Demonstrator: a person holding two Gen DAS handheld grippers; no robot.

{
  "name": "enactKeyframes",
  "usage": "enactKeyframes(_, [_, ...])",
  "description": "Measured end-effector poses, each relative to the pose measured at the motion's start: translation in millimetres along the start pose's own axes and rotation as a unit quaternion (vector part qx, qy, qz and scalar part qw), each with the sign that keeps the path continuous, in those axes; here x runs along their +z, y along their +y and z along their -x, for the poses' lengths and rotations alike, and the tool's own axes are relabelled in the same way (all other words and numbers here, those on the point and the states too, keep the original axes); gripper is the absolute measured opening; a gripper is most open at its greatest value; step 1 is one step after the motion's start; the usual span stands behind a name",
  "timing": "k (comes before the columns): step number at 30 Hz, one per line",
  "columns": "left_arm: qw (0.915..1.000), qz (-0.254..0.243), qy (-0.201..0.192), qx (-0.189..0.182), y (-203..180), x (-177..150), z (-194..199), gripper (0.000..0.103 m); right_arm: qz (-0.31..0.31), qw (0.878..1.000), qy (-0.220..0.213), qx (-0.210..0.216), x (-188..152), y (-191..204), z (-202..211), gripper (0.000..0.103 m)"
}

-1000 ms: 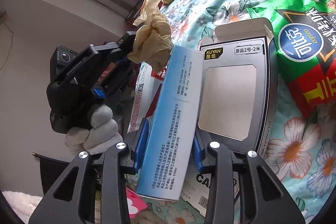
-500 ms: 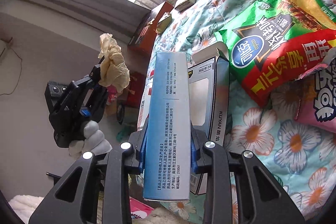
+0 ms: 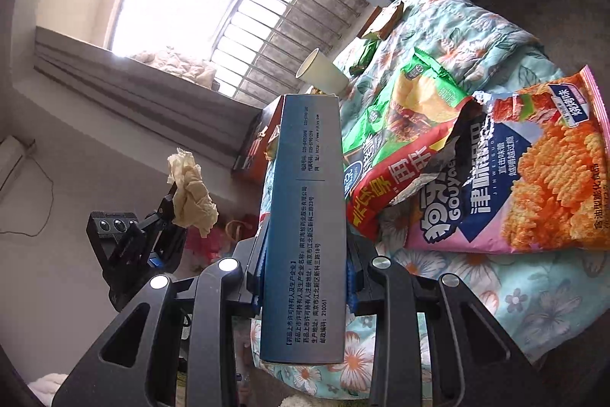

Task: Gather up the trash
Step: 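Carry the paper and medicine box over the blue basket and open both tools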

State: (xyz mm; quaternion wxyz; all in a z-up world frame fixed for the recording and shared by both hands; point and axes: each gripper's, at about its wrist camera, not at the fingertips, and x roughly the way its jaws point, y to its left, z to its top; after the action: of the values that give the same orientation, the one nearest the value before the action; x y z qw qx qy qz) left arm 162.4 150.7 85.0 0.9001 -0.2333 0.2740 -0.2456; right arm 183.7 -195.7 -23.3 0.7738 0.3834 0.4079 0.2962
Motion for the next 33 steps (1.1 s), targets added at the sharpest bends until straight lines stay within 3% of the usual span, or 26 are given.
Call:
enactKeyframes(10, [0.992, -0.08, 0.08, -0.055, -95.4, -10.0, -89.0, 0.002, -0.052, 0.991, -0.12, -0.005, 6.2, -56.7, 105.1, 0.031])
enactKeyframes(19, [0.9712, -0.146, 0.163, -0.096, -190.2, -38.8, -195.2, 0.002, -0.115, 0.968, -0.22, -0.045, -5.0, -127.2, 189.2, 0.031])
enactKeyframes(23, [0.9577, -0.171, 0.208, -0.102, -228.4, -59.5, -249.1, 0.002, -0.151, 0.948, -0.267, -0.079, -10.2, -163.0, 218.5, 0.031])
enactKeyframes(27, [0.9407, -0.191, 0.26, -0.105, -264.2, -84.2, -310.6, 0.002, -0.202, 0.919, -0.314, -0.125, -20.2, -204.2, 251.2, 0.031])
enactKeyframes(33, [0.9116, -0.223, 0.331, -0.1, -306.9, -125.8, -409.8, 0.002, -0.282, 0.882, -0.342, -0.16, -28.2, -270.3, 273.3, 0.031])
